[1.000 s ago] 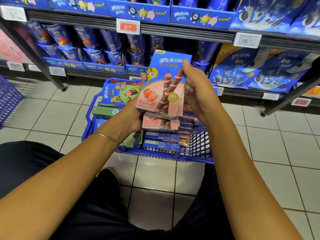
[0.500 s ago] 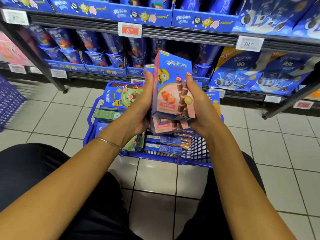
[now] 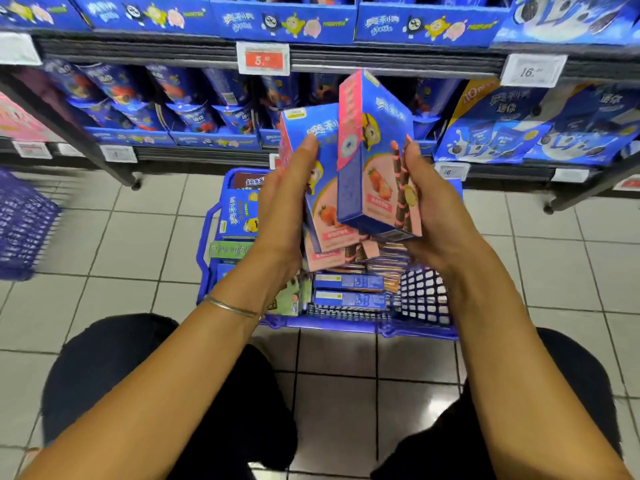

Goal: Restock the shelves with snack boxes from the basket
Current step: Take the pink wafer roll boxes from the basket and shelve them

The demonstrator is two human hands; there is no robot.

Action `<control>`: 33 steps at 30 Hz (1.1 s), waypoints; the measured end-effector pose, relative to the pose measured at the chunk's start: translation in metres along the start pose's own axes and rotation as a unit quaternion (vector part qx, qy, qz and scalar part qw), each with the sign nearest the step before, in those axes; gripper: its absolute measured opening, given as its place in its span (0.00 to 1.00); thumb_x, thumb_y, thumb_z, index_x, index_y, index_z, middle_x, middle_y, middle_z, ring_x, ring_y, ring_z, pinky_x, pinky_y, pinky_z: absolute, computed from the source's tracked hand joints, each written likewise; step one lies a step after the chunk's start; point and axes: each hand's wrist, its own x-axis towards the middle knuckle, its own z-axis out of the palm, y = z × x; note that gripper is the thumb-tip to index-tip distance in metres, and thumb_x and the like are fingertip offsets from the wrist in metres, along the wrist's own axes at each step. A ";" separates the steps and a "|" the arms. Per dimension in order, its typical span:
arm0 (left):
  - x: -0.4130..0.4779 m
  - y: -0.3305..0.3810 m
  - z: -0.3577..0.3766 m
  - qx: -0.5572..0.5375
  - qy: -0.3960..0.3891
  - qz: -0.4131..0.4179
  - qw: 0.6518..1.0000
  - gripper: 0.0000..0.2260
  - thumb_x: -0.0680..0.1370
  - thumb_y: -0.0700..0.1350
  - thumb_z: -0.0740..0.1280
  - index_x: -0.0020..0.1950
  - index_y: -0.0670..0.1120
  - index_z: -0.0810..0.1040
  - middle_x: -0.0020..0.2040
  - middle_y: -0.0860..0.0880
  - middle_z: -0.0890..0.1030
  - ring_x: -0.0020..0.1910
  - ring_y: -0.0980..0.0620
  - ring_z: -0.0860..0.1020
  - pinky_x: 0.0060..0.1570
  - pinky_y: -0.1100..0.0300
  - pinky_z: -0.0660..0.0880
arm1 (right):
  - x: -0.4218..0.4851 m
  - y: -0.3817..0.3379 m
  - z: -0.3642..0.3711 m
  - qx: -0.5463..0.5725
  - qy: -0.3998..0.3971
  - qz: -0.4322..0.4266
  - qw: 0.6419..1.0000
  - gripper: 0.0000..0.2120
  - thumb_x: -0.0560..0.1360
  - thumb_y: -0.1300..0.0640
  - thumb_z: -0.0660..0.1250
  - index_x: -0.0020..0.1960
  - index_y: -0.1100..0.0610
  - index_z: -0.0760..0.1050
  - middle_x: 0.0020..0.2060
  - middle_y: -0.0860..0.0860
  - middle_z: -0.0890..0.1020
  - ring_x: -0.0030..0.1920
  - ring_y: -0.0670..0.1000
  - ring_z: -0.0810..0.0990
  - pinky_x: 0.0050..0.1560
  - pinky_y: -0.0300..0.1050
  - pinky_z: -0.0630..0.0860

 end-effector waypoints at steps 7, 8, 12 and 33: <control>-0.049 0.120 0.041 0.078 0.083 0.052 0.992 0.34 0.72 0.65 0.75 0.64 0.37 0.83 0.61 0.33 0.84 0.62 0.33 0.83 0.66 0.34 0.78 | -0.057 -0.115 0.082 -0.125 0.025 0.024 0.992 0.21 0.80 0.36 0.60 0.53 0.53 0.79 0.52 0.54 0.81 0.51 0.61 0.79 0.59 0.66 0.75; -0.062 0.141 0.048 0.085 0.076 0.044 0.993 0.35 0.73 0.65 0.75 0.64 0.35 0.81 0.62 0.30 0.82 0.62 0.30 0.82 0.66 0.32 0.76 | -0.070 -0.136 0.093 -0.131 0.023 0.030 0.991 0.22 0.79 0.35 0.61 0.53 0.52 0.81 0.53 0.52 0.83 0.53 0.61 0.82 0.61 0.65 0.76; -0.117 0.239 0.078 0.078 0.051 0.013 0.996 0.39 0.73 0.67 0.74 0.71 0.39 0.79 0.66 0.35 0.82 0.66 0.33 0.81 0.71 0.33 0.73 | -0.127 -0.230 0.149 -0.164 -0.014 0.051 0.985 0.25 0.71 0.34 0.69 0.59 0.50 0.80 0.54 0.49 0.82 0.57 0.53 0.82 0.63 0.62 0.77; -0.255 0.626 0.141 -0.050 0.069 0.223 0.971 0.42 0.71 0.62 0.75 0.76 0.36 0.72 0.71 0.32 0.77 0.71 0.30 0.75 0.73 0.28 0.68 | -0.278 -0.524 0.419 -0.223 -0.163 -0.186 0.943 0.23 0.76 0.48 0.72 0.61 0.64 0.74 0.40 0.50 0.82 0.39 0.48 0.82 0.39 0.44 0.81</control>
